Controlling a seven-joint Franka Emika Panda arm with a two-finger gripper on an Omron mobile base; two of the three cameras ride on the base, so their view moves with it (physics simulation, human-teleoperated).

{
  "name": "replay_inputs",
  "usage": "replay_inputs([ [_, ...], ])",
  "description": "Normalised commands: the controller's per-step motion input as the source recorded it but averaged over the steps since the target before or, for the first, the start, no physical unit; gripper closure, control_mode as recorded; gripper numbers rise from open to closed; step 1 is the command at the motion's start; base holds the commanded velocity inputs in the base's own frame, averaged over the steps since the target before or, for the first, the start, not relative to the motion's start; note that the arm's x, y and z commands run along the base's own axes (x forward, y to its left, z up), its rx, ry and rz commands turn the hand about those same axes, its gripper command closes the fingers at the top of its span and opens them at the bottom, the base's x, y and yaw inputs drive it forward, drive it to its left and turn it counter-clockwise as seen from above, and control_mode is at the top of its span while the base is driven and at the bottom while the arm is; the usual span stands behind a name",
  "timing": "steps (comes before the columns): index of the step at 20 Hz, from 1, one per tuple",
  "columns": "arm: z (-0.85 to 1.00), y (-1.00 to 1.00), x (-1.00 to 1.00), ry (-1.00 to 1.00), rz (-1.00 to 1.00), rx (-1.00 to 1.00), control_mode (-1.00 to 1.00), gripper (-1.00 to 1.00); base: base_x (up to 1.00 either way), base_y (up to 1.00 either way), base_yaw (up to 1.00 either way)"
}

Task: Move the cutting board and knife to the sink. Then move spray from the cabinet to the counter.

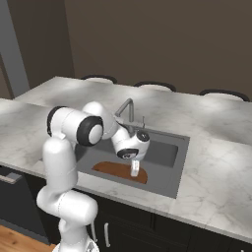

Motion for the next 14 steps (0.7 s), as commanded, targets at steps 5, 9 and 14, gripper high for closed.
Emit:
replay_inputs([
  [5, 0.31, 0.00, -0.06, 0.05, 0.00, 0.00, -1.00, -1.00, 0.00, 0.00, 0.00],
  [9, 0.40, 0.00, -0.05, 0.08, 0.00, 0.00, -1.00, -1.00, 0.00, 0.00, 0.00],
  [14, 0.37, 0.00, -0.21, 0.07, 0.00, 0.00, -1.00, -1.00, 0.00, 0.00, 0.00],
])
